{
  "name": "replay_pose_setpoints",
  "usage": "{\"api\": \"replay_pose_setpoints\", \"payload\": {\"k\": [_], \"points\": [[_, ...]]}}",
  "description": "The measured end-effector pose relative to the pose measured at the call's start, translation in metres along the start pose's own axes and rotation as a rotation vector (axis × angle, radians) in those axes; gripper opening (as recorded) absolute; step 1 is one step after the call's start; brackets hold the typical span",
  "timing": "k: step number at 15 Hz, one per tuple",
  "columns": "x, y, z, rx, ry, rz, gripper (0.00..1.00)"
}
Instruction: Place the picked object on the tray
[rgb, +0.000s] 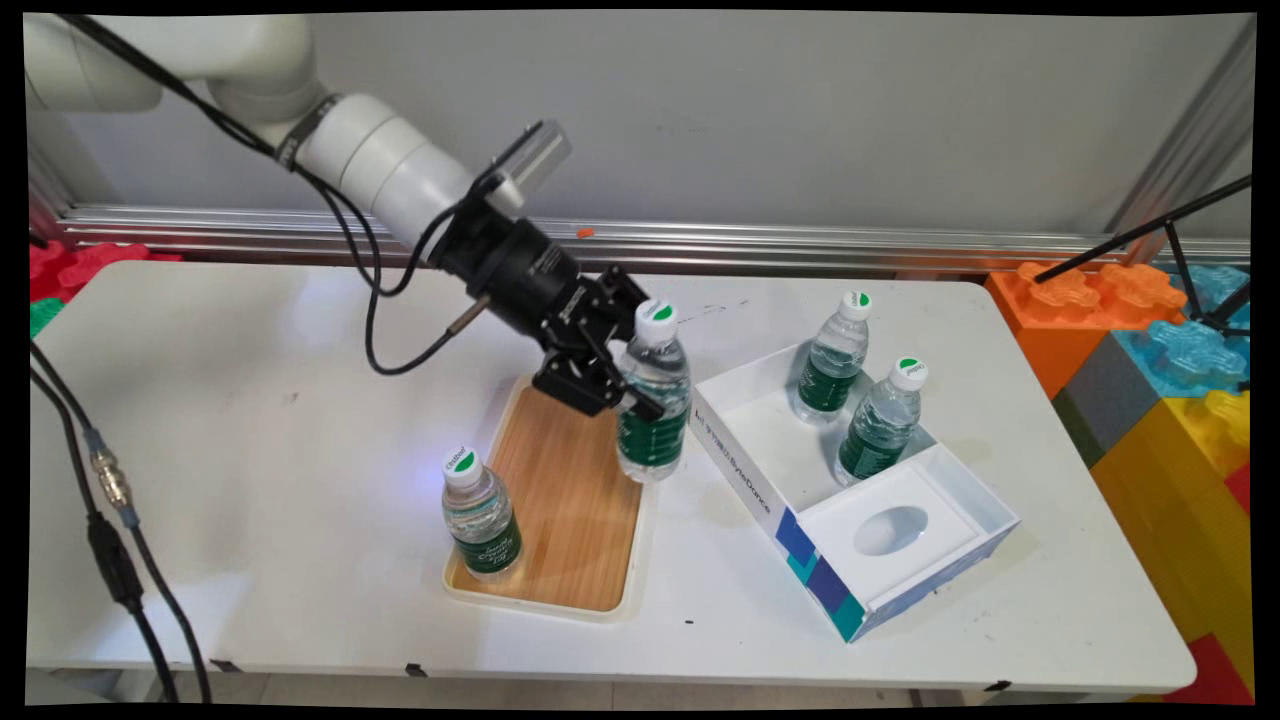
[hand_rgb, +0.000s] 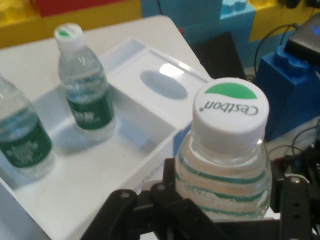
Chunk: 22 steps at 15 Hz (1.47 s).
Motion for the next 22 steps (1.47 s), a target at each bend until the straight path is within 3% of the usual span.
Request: {"api": "replay_pose_setpoints", "payload": {"k": [5, 11, 22], "points": [[-0.035, 0.005, 0.009, -0.028, -0.032, -0.043, 0.0], [-0.059, 0.011, 0.011, -0.043, -0.058, -0.073, 0.0], [-0.082, 0.01, 0.028, 0.0, -0.068, -0.064, 0.0]]}}
